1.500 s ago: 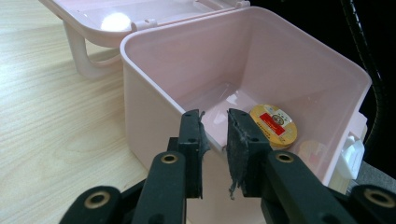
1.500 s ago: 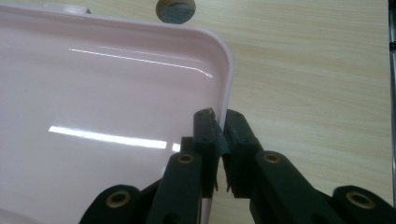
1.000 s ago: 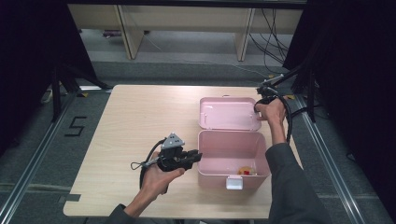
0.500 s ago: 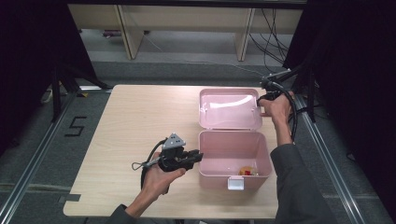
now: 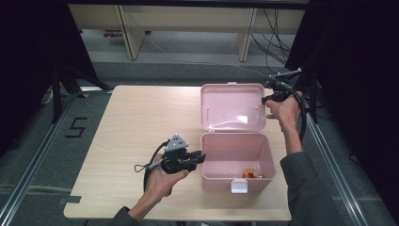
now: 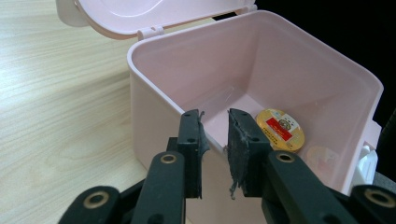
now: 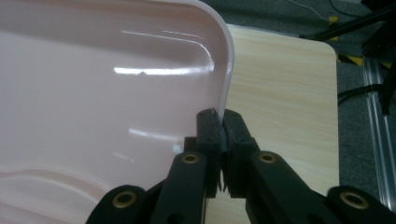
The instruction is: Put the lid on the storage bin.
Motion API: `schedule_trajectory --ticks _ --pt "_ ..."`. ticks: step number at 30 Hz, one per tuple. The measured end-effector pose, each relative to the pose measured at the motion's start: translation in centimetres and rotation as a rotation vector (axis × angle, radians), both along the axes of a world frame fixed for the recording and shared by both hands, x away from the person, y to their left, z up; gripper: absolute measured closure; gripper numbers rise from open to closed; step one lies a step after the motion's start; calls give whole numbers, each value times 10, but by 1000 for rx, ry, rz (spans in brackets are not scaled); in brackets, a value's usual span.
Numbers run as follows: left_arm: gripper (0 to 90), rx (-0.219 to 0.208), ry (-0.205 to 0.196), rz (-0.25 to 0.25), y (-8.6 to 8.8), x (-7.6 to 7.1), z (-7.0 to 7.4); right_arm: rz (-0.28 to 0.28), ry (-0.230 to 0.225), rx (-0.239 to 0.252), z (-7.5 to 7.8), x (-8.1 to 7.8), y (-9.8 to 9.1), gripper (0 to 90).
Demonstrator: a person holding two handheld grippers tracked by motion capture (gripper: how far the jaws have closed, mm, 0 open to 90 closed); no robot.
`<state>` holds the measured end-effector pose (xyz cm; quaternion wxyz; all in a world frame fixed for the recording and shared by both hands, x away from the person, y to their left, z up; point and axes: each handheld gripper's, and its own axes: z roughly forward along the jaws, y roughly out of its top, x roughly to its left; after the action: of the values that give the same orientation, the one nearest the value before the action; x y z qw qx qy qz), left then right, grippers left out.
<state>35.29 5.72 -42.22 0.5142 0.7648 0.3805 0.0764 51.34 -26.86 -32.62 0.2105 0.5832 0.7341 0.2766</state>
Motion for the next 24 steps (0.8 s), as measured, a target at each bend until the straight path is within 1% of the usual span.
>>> schedule_trajectory --ticks 1,3,4,5,6,7,8,10,11,12,13,14,15,16,17,18,19,20,21,22,23,24 --pt "749 0 0 0 0 0 0 2 1 7 3 -2 0 877" --pt "750 -2 4 1 0 0 0 -2 -7 8 3 -4 0 877" --pt "750 -1 1 3 0 0 0 19 -20 4 4 -5 -2 877" --pt "750 5 4 3 0 0 0 4 -16 13 7 -8 -1 878" --pt "750 4 4 5 -1 0 0 20 -37 4 8 -12 -3 880" --pt "750 4 4 5 -1 0 0 20 -37 4 8 -12 -3 880" --pt "751 4 3 6 -1 0 0 7 -43 28 10 -17 -4 881" --pt "751 -3 3 7 -1 0 0 -3 -44 37 10 -19 -4 881" --pt "751 -2 3 7 -2 -1 0 13 -50 29 10 -21 -7 881" --pt "752 -2 -1 5 -2 -1 0 14 -56 37 10 -23 -8 883" --pt "752 -3 -1 6 -2 -1 0 18 -78 28 9 -25 -10 883" --pt "751 -4 -5 11 -3 -1 -1 8 -77 28 10 -30 -10 884" --pt "752 -4 -5 11 -3 -1 -1 8 -77 28 10 -30 -10 884" --pt "751 -10 -6 9 -3 -1 -1 19 -101 30 10 -31 -12 885" --pt "752 -10 -6 9 -3 -1 -1 19 -101 30 10 -31 -12 885" --pt "751 -4 -5 14 -3 -1 -1 -4 -106 51 11 -36 -9 885" --pt "751 -3 -6 14 -3 -1 -1 -4 -106 51 11 -36 -9 885" --pt "750 -7 -8 10 -3 -1 -1 16 -111 41 11 -37 -10 885" --pt "750 -3 -6 13 -3 -1 -1 13 -118 39 12 -39 -10 885" --pt "749 -3 -6 13 -3 -1 -1 23 -136 37 12 -40 -10 886" --pt "750 -7 -9 14 -3 -1 -1 27 -135 38 13 -43 -11 886" --pt "749 -4 -7 16 -3 -1 -1 32 -154 35 14 -47 -11 887"
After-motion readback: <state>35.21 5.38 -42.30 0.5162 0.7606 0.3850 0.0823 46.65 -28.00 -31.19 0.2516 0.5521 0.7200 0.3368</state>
